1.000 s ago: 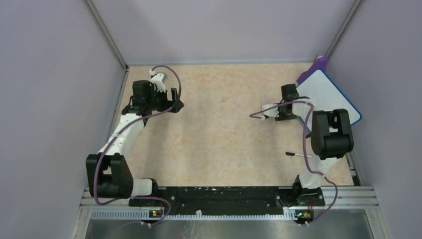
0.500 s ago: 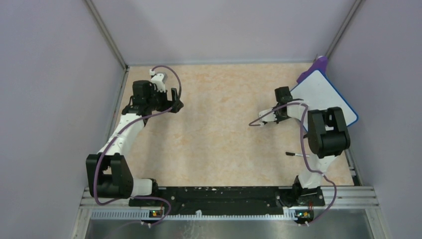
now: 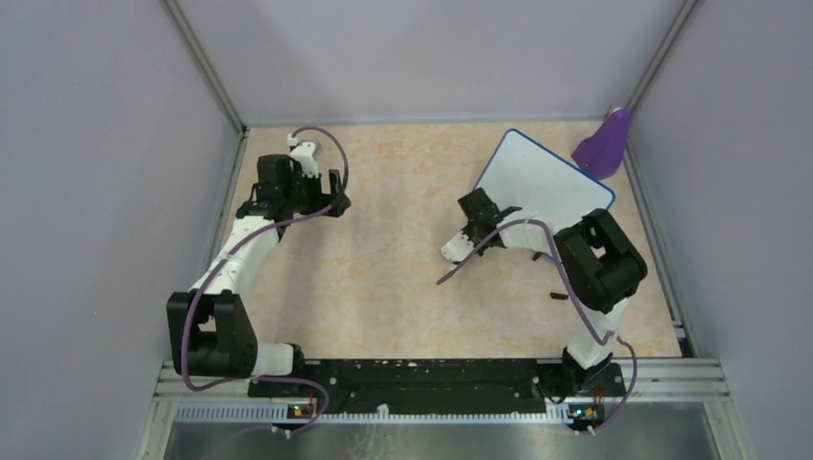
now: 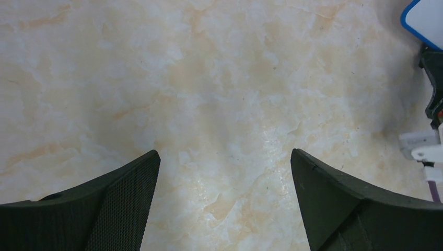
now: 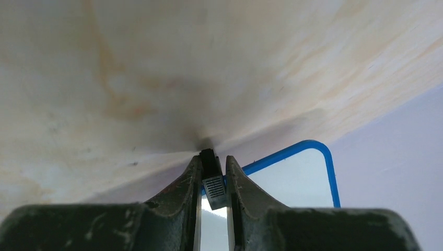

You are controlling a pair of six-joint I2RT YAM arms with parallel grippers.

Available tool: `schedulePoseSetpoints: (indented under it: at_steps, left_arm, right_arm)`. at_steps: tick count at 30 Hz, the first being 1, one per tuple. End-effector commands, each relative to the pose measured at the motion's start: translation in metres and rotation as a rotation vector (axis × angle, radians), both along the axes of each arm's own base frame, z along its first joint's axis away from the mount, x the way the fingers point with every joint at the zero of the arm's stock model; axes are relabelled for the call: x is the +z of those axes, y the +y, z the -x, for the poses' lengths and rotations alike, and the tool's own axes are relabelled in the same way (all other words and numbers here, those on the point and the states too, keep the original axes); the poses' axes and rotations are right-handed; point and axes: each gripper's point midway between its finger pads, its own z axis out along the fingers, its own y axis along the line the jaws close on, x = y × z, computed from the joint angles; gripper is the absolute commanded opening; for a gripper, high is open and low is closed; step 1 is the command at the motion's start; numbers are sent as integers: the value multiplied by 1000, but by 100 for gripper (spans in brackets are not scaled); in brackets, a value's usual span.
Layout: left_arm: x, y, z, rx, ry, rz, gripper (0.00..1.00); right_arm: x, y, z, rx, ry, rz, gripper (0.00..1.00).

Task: Write a sentence on the whiteboard
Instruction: Move the whiteboard to the center of the board.

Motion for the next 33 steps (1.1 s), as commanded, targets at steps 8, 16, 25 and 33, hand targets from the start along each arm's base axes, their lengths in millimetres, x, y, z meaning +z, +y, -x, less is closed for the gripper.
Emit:
schedulePoseSetpoints:
  at_steps: [8, 16, 25, 33]
  left_arm:
    - [16, 9, -7, 42, -20, -6, 99]
    - [21, 9, -5, 36, -26, -1, 99]
    - [25, 5, -2, 17, -28, 14, 99]
    - [27, 7, 0, 31, -18, 10, 99]
  right_arm:
    - [8, 144, 61, 401, -167, -19, 0]
    - [11, 155, 95, 439, -238, -6, 19]
    - [50, 136, 107, 252, -241, -187, 60]
    - [101, 141, 140, -287, 44, -672, 65]
